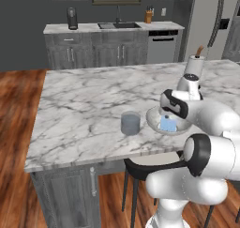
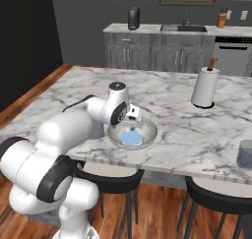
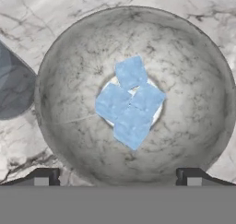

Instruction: There are four ice cubes in the ice bowl. Place two ice cubes in each glass of water.

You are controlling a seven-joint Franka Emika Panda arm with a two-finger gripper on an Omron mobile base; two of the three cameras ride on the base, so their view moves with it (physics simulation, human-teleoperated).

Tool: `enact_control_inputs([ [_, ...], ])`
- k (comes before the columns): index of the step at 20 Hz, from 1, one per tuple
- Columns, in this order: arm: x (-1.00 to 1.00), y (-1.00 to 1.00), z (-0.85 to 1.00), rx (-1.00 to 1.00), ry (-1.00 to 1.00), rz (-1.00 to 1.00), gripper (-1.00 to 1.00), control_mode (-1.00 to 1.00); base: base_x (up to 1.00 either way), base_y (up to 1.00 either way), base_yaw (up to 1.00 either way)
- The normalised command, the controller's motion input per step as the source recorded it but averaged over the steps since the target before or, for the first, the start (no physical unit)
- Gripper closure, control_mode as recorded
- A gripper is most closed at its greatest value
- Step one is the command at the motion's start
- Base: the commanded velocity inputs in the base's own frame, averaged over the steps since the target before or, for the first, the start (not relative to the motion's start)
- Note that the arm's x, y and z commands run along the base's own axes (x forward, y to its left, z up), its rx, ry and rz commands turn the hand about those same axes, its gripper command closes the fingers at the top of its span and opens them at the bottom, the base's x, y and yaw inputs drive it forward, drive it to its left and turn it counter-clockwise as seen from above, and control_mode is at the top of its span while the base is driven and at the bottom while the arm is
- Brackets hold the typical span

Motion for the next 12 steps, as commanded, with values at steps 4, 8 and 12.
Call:
enact_control_inputs([
  [4,0.35,0.00,-0.09,0.00,0.00,0.00,-1.00,-1.00,0.00,0.00,0.00],
  [8,0.23,-0.03,-0.34,0.00,0.00,0.03,-1.00,-1.00,0.00,0.00,0.00],
  [12,0.19,-0.03,-0.34,0.00,0.00,0.04,-1.00,-1.00,0.00,0.00,0.00],
])
